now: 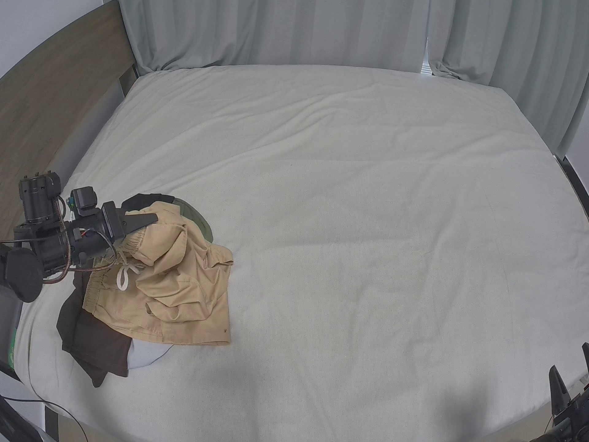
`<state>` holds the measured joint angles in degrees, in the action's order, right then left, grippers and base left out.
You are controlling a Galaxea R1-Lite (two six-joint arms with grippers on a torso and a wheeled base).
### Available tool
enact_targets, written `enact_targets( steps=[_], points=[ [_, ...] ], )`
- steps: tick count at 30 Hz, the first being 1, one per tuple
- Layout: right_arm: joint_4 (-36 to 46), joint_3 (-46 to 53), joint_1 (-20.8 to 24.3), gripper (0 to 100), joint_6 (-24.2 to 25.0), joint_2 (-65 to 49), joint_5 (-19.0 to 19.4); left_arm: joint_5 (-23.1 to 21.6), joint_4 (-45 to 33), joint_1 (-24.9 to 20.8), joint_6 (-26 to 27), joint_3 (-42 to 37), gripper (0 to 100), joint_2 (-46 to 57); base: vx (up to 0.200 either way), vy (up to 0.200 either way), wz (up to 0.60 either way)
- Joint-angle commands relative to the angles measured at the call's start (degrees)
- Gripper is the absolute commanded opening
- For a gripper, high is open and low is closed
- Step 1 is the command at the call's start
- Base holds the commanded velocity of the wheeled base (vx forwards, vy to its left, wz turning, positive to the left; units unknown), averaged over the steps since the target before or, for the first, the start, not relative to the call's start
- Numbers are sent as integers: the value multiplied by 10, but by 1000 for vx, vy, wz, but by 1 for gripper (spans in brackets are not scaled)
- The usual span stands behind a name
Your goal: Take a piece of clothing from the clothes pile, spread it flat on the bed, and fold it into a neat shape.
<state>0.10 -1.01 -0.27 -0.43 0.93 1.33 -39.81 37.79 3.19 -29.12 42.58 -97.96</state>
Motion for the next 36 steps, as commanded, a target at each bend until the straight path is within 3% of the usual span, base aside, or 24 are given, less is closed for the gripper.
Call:
enact_targets(
  steps=[1, 15, 26, 30, 36],
  points=[
    [0, 9, 0, 100, 0, -8, 1, 0, 1, -18, -1, -8, 0, 49, 0, 0, 0],
    [0, 9, 0, 100, 0, -8, 0, 4, 79, -40, 21, -36, 0, 71, 0, 0, 0],
    [0, 9, 0, 100, 0, -8, 0, 4, 82, -72, 30, -48, 0, 88, 0, 0, 0],
    [0, 9, 0, 100, 0, -8, 1, 12, 82, -94, 1, -44, 0, 95, 0, 0, 0],
    [0, 9, 0, 100, 0, -8, 1, 95, 85, -140, -95, -22, 0, 103, 0, 0, 0]
  ],
)
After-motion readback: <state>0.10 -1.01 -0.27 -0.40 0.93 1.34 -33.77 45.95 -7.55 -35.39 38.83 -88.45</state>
